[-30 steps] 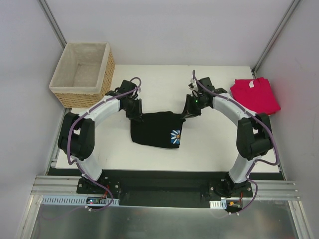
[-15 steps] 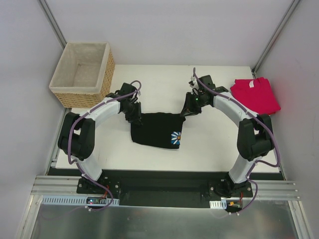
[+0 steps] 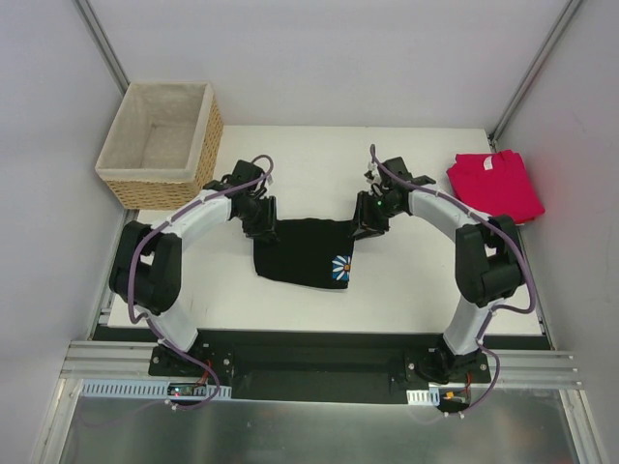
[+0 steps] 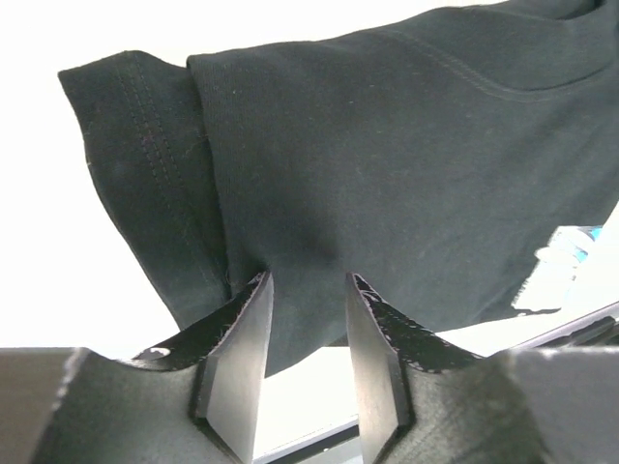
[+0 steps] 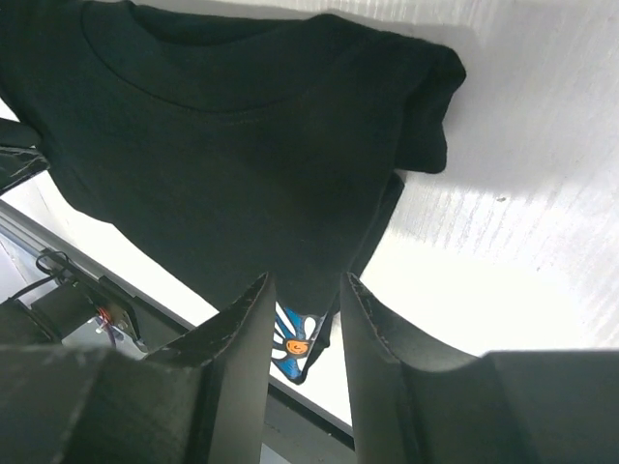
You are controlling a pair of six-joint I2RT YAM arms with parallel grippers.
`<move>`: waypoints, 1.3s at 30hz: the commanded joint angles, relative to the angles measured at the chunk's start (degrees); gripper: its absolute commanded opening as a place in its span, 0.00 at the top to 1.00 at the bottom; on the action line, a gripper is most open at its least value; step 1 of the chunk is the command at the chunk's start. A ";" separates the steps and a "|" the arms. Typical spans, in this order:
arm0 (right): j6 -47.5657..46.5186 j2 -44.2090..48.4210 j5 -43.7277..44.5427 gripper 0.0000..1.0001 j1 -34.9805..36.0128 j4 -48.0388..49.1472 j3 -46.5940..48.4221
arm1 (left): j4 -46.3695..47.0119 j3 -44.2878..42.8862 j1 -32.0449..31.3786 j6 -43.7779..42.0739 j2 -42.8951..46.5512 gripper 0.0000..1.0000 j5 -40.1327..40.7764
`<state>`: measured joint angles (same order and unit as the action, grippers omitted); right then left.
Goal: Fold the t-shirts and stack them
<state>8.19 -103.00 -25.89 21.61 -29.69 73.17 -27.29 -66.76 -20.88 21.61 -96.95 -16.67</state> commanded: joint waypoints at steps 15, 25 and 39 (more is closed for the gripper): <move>2.45 -3.78 -2.41 0.64 1.16 2.97 1.98 | 0.13 -0.21 10.68 -3.06 2.20 0.62 5.33; 2.10 -1.42 -0.22 0.64 1.42 0.08 4.26 | 4.43 0.14 10.86 -0.69 -1.57 0.63 -1.26; 1.04 -1.15 1.54 0.64 2.21 -0.98 1.10 | 13.22 4.53 9.46 4.23 -5.00 0.91 -8.29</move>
<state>9.80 -105.80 -24.84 22.94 -30.24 75.46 -17.56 -63.11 -10.17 23.83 -100.62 -21.15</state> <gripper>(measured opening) 0.360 0.149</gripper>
